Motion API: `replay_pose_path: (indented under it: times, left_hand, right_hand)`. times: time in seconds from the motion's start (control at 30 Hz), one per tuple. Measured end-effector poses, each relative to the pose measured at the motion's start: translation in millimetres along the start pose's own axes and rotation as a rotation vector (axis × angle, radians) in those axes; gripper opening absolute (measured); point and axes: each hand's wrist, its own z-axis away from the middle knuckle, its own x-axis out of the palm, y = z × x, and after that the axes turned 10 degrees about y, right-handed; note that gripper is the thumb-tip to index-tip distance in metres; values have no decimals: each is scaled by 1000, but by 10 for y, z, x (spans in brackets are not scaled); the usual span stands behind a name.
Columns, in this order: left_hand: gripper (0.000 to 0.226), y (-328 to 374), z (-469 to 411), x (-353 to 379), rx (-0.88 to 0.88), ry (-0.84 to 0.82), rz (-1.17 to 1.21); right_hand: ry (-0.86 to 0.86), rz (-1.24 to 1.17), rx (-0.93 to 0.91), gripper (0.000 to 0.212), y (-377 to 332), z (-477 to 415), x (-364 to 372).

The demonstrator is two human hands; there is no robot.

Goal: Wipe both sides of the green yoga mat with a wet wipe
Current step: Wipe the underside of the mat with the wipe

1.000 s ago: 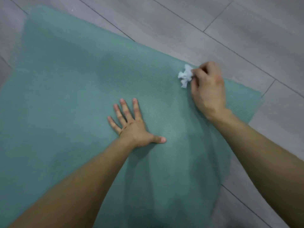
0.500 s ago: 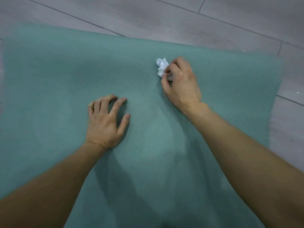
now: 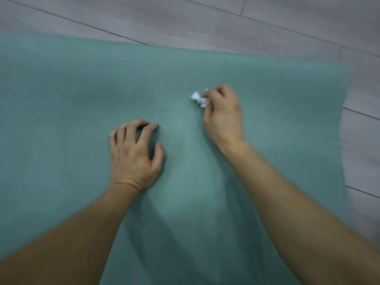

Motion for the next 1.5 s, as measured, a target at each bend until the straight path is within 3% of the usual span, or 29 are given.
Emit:
replay_pose_path:
  times: [0.1, 0.17, 0.23, 0.3, 0.37, 0.4, 0.47, 0.57, 0.6, 0.67, 0.77, 0.83, 0.87, 0.93, 1.03, 1.1, 1.27, 1.37, 1.4, 1.5]
  left_hand:
    - [46, -19, -8, 9, 7, 9, -9]
    - [45, -25, -10, 24, 9, 17, -11]
    - [45, -25, -6, 32, -5, 24, 2]
    - [44, -17, -4, 33, -8, 35, 8]
    - [44, -26, -4, 32, -12, 25, 5]
    - [44, -25, -9, 26, -12, 19, 6]
    - [44, -32, -17, 8, -19, 8, 1]
    - [46, -40, -8, -6, -19, 0, -6]
    - [46, -40, -8, -5, -18, 0, -4]
    - [46, -36, -7, -3, -20, -1, 4]
    - [46, -36, -10, -8, -22, 1, 4]
    - [46, -35, -6, -6, -21, -6, 0]
    - [46, -39, -9, -4, -22, -11, 0]
    - [46, -45, -11, -2, -21, -17, -2]
    - [47, -47, 3, -10, -18, -8, 1]
    - [47, -49, 2, -7, -20, -6, 1]
    - [45, -35, 0, -15, -37, -7, 27]
    - [45, -29, -4, -13, -35, -9, 30]
    - [45, -34, -3, -17, -37, -12, 28]
    - [45, -30, -11, -27, -43, -17, 23]
  right_hand:
    - [-224, -143, -372, 11, -567, 279, 272]
    - [-171, -90, -412, 20, -313, 143, 164]
    - [-19, 44, -230, 20, 264, -63, -119]
    - [190, 206, 121, 23, 894, -267, -511]
    - [373, 229, 402, 25, 1076, -394, -616]
    - [394, 180, 433, 22, 936, -396, -504]
    - [248, -17, 192, 21, 363, -284, -91]
    - [-303, -197, -513, 18, -388, 14, 319]
    - [-380, -197, -619, 19, -382, -59, 330]
    - [-327, -182, -470, 22, -45, -409, 189]
    - [85, 146, -90, 29, 665, -874, -219]
    - [219, 167, 206, 28, 808, -943, -351]
    - [231, 142, 240, 26, 684, -906, -246]
    - [121, 13, 60, 19, 260, -759, 194]
    - [-259, -156, -404, 15, -462, -363, 735]
    - [-299, -150, -532, 19, -463, -358, 712]
    - [-47, 40, -280, 20, 262, -565, 84]
    - [150, 71, 67, 38, 326, -569, 21]
    - [150, 48, 104, 46, 231, -557, 140]
    - [-39, -41, -107, 40, -227, -450, 588]
